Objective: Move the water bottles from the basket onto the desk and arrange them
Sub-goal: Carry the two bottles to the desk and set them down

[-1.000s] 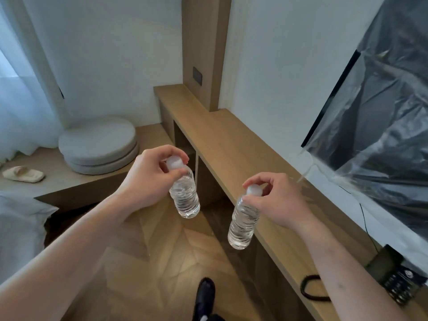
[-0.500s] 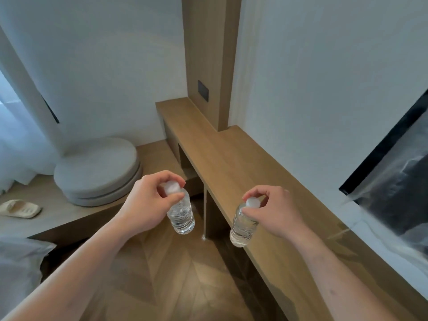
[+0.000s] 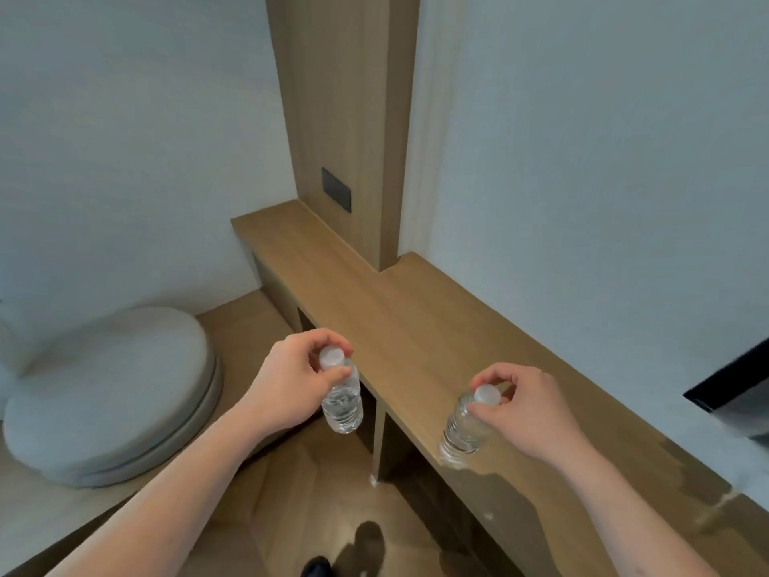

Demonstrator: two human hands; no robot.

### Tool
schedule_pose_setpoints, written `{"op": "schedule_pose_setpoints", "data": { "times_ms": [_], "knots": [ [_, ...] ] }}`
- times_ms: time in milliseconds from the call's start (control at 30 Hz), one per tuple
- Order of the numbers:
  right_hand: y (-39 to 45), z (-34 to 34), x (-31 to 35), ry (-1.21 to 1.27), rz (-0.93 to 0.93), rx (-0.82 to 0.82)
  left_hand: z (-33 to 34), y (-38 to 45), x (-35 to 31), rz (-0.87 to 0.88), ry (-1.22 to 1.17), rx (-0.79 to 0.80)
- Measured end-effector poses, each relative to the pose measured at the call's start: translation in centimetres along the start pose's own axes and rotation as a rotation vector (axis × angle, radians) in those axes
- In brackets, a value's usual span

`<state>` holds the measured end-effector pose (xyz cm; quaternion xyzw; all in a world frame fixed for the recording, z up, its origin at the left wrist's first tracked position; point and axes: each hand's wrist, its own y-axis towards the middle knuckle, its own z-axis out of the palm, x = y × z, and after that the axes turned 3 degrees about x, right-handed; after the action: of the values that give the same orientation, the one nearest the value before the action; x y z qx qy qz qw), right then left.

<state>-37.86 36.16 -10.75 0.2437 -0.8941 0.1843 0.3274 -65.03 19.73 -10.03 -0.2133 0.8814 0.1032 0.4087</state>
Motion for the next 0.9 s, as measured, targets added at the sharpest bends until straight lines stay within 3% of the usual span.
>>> {"op": "schedule_pose_setpoints", "data": {
  "times_ms": [367,900],
  "knots": [
    [7.8,1.5,2.0,0.100,0.149,-0.134,-0.6,16.0,4.3,0.073,0.049,0.192],
    [23.3,4.3,-1.3,0.108,0.243,-0.099,3.3,32.3,7.0,0.105,0.285,0.313]
  ]
}}
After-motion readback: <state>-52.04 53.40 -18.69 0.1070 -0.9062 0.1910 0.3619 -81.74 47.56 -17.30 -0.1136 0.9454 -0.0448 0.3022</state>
